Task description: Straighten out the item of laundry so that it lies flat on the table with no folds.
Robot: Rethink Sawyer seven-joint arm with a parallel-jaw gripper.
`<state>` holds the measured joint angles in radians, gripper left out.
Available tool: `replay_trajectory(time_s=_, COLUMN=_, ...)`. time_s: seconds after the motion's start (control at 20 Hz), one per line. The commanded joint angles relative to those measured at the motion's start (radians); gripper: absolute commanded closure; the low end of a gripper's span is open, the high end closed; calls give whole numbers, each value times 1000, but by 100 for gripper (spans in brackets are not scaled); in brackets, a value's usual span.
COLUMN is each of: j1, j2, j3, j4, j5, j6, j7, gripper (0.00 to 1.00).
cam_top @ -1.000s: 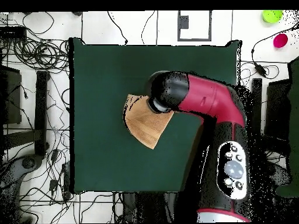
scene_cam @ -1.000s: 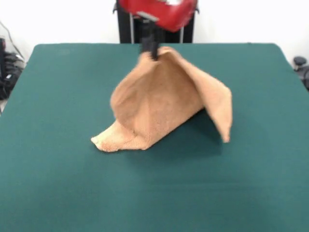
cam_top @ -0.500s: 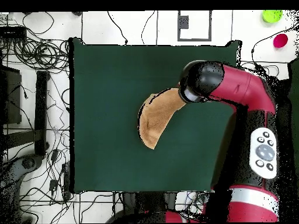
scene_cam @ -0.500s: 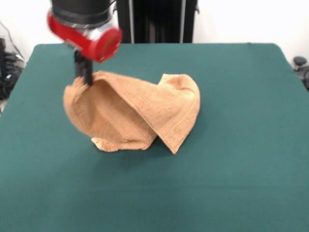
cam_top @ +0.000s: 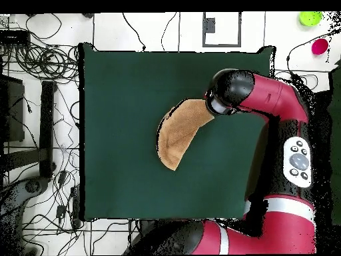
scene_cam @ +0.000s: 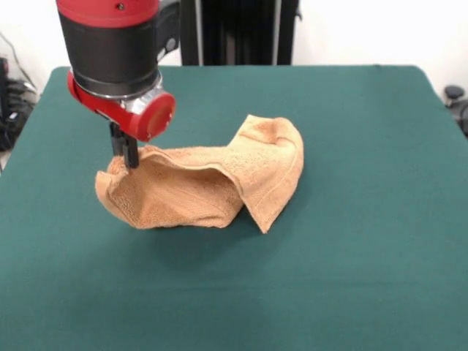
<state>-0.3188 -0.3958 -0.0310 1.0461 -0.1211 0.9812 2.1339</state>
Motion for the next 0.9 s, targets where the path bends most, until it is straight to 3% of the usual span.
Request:
replay_trajectory(time_s=0.05, j1=27, j2=4, j3=148, j4=14, j5=-39, j6=29, j7=-220, gripper=100)
replay_trajectory(time_s=0.9, j1=132, j2=-51, j3=102, j4=121, j5=34, j6=8, j7=76, gripper=100)
